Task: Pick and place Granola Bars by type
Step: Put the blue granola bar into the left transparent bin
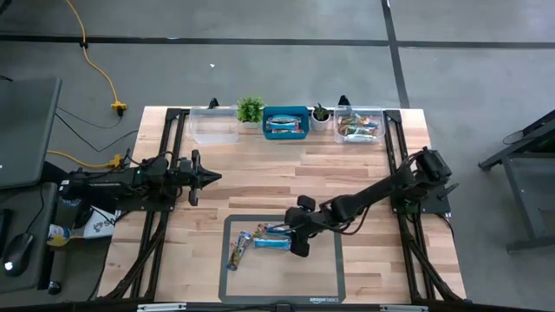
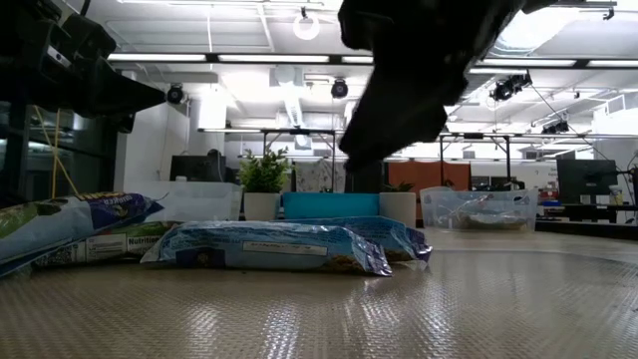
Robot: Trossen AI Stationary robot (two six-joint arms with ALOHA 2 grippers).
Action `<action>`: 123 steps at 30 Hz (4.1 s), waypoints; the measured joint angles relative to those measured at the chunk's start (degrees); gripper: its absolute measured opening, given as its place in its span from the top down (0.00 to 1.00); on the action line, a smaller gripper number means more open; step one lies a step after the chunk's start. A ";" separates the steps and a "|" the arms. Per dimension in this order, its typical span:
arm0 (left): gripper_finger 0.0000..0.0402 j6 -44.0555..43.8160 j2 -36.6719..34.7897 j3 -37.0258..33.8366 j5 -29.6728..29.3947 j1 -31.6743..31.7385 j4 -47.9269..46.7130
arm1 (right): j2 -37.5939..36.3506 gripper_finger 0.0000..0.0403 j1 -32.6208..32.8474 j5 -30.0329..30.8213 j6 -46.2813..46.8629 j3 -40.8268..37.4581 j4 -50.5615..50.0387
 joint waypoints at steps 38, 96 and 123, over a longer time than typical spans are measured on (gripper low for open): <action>1.00 -0.01 -0.01 0.00 0.03 0.00 0.00 | 6.10 0.54 0.93 -2.45 -5.68 0.02 -4.50; 1.00 -0.02 -0.02 -0.01 0.02 0.00 0.00 | 3.16 0.90 -0.80 -5.77 1.39 -0.02 -15.95; 1.00 -0.02 0.00 -0.02 0.02 0.00 0.00 | -6.87 0.94 -7.00 6.53 -3.03 0.04 4.75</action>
